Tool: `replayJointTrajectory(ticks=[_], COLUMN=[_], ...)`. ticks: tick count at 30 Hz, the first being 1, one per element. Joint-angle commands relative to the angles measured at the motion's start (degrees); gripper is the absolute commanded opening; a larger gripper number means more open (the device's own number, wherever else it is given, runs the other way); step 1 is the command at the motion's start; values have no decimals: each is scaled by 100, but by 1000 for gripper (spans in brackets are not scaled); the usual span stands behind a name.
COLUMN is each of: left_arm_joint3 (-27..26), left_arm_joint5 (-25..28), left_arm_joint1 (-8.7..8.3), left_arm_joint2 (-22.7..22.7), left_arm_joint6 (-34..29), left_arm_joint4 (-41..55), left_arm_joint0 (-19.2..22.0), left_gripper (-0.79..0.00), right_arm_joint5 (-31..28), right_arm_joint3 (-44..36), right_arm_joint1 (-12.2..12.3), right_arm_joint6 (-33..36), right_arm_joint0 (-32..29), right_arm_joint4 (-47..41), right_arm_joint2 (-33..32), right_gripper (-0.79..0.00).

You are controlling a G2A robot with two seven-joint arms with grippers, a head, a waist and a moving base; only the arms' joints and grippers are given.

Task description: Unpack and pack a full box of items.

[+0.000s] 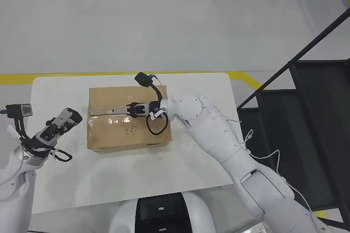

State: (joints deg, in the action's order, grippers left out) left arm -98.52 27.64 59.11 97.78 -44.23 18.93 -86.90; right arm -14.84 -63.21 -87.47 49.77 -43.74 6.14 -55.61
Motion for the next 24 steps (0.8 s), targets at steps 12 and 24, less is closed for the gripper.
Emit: replayJointTrajectory(ticks=[12,24], left_arm_joint3=[1470,2219], left_arm_joint5=[-561,-243], left_arm_joint1=[109,115], left_arm_joint2=[-1287,-1354], left_arm_joint6=[7,317], left_arm_joint4=[-389,-788], left_arm_joint0=[1512,1653], left_gripper=[0,0], right_arm_joint5=[-319,-643], right_arm_joint3=[-2408,-2996], right_arm_joint1=[501,699], right_arm_joint6=[109,119], right_arm_joint0=[-1582,-2463], right_arm_joint4=[-253,-965], right_arm_joint2=[-1667,-2251], right_gripper=[0,0])
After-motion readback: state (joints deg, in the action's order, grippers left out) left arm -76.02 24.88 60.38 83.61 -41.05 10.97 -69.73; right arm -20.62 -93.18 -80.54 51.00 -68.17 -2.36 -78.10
